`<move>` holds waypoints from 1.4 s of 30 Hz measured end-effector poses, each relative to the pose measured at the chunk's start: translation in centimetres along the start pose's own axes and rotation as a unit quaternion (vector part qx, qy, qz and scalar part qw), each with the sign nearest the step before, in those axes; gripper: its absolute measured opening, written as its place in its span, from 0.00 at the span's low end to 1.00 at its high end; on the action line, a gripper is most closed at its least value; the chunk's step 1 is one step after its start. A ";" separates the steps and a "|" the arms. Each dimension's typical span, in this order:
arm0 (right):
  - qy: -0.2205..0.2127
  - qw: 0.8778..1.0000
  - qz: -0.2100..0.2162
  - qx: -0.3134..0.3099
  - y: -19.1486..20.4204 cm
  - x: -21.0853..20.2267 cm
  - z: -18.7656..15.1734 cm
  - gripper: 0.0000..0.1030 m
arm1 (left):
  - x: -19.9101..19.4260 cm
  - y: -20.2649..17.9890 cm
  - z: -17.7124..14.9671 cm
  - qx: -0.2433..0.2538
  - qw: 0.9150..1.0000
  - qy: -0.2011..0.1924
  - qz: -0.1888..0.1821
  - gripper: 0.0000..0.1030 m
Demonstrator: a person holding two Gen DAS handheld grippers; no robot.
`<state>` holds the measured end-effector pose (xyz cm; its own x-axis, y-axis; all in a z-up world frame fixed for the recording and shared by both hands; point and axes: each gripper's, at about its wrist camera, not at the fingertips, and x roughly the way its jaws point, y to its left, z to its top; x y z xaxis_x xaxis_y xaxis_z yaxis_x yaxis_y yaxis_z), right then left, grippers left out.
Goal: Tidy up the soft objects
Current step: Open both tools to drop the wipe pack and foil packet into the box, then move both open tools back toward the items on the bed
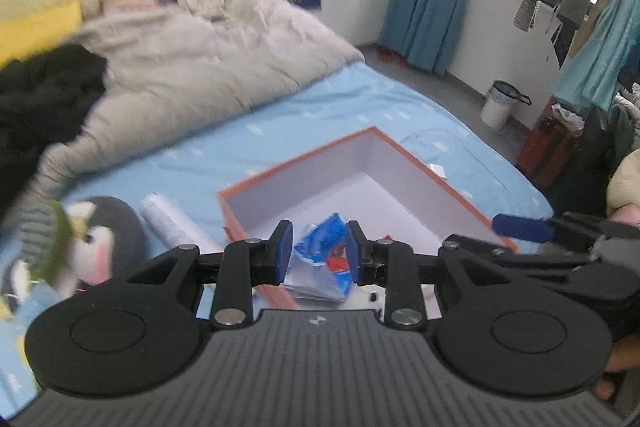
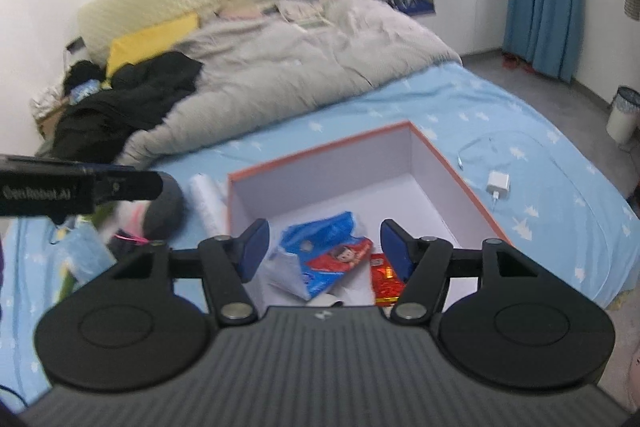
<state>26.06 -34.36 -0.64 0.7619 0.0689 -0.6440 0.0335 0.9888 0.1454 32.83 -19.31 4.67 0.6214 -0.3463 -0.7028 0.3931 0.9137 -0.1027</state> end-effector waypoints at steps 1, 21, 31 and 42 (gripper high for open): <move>-0.006 1.000 0.004 -0.002 0.3 -0.7 -0.3 0.62 | -1.0 0.1 -0.7 0.004 1.000 -0.008 0.003 0.32; -0.069 0.995 0.068 -0.035 7.7 -8.8 -8.0 0.62 | -14.7 4.0 -14.9 -0.084 0.994 -0.070 0.015 0.32; -0.043 0.994 0.094 -0.044 11.0 -8.8 -11.7 0.62 | -17.3 5.7 -20.2 -0.117 0.990 -0.067 0.048 0.32; -0.011 0.992 0.111 -0.064 15.0 -7.9 -15.6 0.62 | -18.1 7.6 -25.4 -0.151 0.985 -0.042 0.070 0.32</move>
<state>10.44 -18.01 -5.15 0.7549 0.2845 -0.5910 -0.2177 0.9586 0.1835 7.36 -0.75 -1.27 0.7136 -0.2181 -0.6657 0.0884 0.9707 -0.2233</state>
